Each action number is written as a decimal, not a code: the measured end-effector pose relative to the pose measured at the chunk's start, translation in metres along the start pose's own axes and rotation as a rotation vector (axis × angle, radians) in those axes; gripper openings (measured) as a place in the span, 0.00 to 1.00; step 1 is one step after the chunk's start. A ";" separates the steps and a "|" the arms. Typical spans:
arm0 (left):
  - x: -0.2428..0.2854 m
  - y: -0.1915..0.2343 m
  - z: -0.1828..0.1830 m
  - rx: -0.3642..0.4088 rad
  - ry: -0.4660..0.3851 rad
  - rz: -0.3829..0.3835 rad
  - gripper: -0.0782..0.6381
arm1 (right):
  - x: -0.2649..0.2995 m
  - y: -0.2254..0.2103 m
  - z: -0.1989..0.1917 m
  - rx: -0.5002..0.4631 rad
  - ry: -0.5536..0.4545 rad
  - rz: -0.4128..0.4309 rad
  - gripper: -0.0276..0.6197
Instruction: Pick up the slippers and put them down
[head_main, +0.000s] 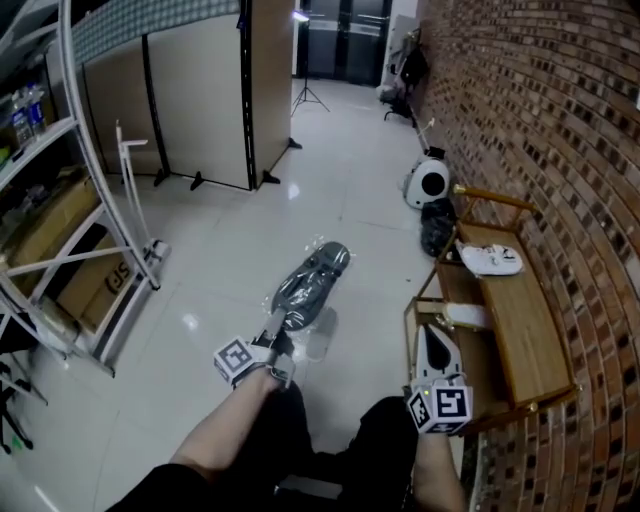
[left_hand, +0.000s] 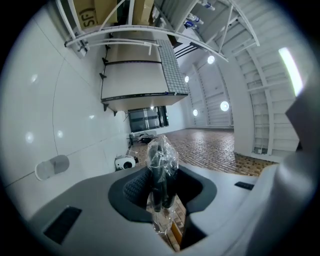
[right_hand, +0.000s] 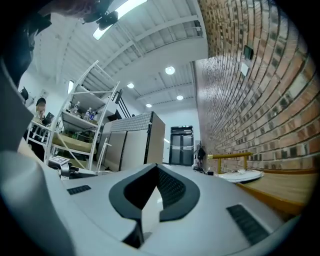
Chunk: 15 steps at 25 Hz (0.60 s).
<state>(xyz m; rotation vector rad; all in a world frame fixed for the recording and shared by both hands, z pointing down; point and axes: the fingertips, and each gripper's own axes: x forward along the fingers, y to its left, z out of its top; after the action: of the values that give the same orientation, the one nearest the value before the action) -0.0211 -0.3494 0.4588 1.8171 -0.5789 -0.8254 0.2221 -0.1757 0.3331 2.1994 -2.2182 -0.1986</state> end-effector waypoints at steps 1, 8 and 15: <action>-0.004 0.000 0.007 0.012 -0.012 0.006 0.27 | 0.005 0.006 -0.001 0.005 0.002 0.010 0.06; -0.033 0.010 0.050 0.015 -0.134 0.046 0.27 | 0.034 0.041 -0.016 0.045 0.018 0.091 0.06; -0.029 0.027 0.071 0.040 -0.153 0.056 0.27 | 0.062 0.051 -0.033 0.055 0.050 0.121 0.06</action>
<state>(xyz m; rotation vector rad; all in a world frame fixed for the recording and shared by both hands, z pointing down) -0.0944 -0.3812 0.4739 1.7754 -0.7454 -0.9254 0.1740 -0.2401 0.3657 2.0619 -2.3478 -0.0803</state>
